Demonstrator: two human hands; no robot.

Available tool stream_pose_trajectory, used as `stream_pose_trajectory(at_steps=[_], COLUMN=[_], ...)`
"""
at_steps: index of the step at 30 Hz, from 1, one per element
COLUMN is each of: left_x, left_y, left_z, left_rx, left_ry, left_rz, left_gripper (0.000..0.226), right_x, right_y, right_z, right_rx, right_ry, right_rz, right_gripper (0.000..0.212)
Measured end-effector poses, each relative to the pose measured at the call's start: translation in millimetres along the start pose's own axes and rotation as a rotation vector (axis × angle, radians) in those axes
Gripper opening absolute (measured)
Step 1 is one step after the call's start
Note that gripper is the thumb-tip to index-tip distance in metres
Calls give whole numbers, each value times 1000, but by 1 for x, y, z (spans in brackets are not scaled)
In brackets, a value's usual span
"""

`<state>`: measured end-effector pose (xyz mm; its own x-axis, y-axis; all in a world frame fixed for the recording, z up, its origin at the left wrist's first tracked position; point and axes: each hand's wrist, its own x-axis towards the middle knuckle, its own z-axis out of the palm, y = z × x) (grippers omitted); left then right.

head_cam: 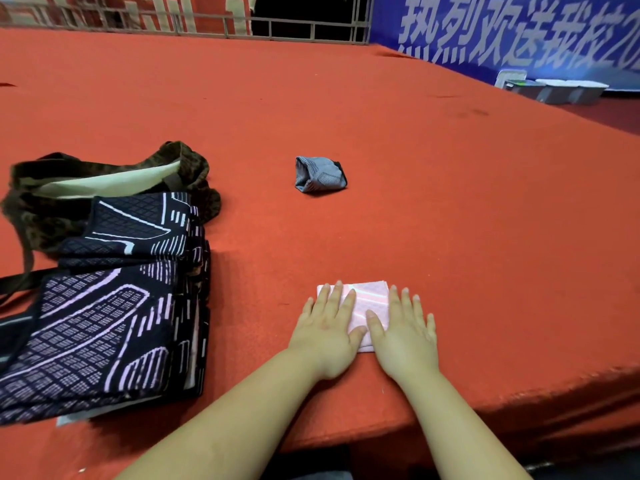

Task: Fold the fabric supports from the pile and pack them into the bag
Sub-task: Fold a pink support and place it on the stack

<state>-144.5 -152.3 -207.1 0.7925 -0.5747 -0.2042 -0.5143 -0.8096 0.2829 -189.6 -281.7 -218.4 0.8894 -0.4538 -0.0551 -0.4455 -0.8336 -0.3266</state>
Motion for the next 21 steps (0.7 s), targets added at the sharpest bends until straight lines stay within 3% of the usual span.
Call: stream_pose_trajectory(at_steps=[3,7,9,11,15,18,21], left_x=[-1,2,1,-3,-15,-20,-28], left_y=[3,7,12,17,28,28,22], left_z=[-2,-16,-23,-26,-41,-62,-84], left_rx=[36,186,180,-95,-1216,-1469,-1586], left_ry=[-8,-12,10,68,74,182,284], left_rz=[-3,6,49,59,-88,-160,-209], left_gripper=[64,63,52,38,38,25,15], right_x=[-9,-15,-14,-17,-32,-36,-31], right_y=[5,4,0,-7,-34,-53,-57], right_z=[0,-3,-5,-12,-26,-27,-27], right_rx=[108,210,303,528,901,906,901], right_ry=[146,188,220,265,292,220,122], right_rz=[114,184,172,128,7,-93,-170], right_gripper=[73,47,30,19,20,13,22])
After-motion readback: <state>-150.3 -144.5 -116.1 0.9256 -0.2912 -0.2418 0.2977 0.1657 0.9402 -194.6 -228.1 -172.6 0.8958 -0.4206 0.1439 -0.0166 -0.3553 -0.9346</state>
